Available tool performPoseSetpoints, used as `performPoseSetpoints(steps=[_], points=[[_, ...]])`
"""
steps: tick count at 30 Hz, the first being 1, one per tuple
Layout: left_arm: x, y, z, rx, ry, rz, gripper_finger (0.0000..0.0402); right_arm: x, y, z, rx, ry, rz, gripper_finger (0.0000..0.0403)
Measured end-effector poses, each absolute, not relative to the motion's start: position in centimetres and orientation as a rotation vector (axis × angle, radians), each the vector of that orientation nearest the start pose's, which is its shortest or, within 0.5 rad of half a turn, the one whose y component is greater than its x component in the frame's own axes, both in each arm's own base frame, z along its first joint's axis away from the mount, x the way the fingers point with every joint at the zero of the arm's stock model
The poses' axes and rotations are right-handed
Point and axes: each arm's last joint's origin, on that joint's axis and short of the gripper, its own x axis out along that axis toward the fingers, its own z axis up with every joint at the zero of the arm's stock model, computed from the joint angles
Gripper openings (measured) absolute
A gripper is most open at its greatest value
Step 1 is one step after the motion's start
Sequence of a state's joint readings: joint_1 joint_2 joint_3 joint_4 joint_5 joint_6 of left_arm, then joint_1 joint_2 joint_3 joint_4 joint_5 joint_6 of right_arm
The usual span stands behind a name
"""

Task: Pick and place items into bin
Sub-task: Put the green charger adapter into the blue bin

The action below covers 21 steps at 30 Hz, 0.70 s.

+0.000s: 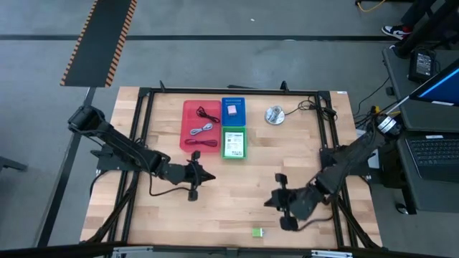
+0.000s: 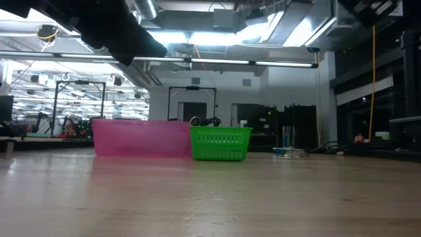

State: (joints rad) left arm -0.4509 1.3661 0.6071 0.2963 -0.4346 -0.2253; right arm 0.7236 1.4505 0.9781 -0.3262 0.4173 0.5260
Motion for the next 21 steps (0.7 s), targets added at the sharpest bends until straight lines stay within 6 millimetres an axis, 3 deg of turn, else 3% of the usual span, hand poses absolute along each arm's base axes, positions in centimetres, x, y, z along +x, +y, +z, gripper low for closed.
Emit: performPoseSetpoints(steps=[7, 14, 21], points=[[24.8, -10.6, 19.5, -0.071, 0.413, 0.061, 0.0003, 23.5, 23.0, 24.4, -0.017, 0.855, 0.118, 0.0], [24.8, -10.6, 19.5, -0.117, 0.411, 0.071, 0.0003, 25.0, 27.3, 24.9, -0.083, 0.947, 0.137, 0.0], [24.8, -10.6, 19.4, -0.121, 0.412, 0.072, 0.0003, 26.4, 29.4, 25.8, -0.09, 0.943, 0.148, 0.0]])
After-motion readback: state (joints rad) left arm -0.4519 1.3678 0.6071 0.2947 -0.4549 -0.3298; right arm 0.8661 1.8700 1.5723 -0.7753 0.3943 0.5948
